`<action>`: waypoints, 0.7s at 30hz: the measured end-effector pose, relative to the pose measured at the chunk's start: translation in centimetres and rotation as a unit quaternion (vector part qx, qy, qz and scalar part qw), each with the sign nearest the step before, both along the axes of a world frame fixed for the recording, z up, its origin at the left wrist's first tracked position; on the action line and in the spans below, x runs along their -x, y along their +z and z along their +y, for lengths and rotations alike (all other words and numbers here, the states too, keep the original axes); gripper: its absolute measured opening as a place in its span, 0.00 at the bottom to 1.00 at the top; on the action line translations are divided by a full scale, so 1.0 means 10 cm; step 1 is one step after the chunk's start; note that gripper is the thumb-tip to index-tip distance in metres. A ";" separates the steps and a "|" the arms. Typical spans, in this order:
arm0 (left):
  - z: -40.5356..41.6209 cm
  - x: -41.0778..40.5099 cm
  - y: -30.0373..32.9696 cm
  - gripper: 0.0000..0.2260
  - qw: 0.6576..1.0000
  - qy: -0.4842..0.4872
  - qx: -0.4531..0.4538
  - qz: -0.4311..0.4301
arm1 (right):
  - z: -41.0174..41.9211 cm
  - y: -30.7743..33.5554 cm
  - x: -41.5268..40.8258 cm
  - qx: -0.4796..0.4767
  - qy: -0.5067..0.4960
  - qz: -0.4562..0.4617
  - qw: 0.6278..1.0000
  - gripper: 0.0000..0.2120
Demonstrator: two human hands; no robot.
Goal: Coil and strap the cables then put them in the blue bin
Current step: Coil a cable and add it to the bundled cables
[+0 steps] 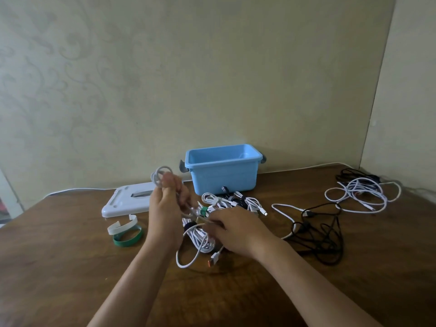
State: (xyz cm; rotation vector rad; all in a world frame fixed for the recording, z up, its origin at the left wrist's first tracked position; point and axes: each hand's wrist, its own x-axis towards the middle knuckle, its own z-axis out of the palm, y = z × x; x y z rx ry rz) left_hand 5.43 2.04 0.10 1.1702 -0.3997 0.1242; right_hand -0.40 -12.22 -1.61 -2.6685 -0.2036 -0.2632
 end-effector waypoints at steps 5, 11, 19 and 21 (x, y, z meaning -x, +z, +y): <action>0.11 -0.07 0.04 0.19 0.995 -0.092 0.013 0.028 | -0.22 0.07 -0.02 0.006 -0.072 -0.049 0.996 0.19; 0.10 -0.02 0.01 0.19 0.970 -0.227 -0.087 -0.025 | -0.43 0.04 -0.06 -0.159 -0.144 -0.116 0.970 0.20; 0.04 0.01 -0.03 0.16 0.963 -0.106 -0.229 -0.096 | -0.43 0.03 -0.09 -0.171 -0.156 -0.111 0.967 0.19; 0.04 0.00 -0.06 0.16 0.925 -0.019 -0.345 -0.157 | -0.42 0.05 -0.09 -0.189 -0.154 -0.147 0.959 0.18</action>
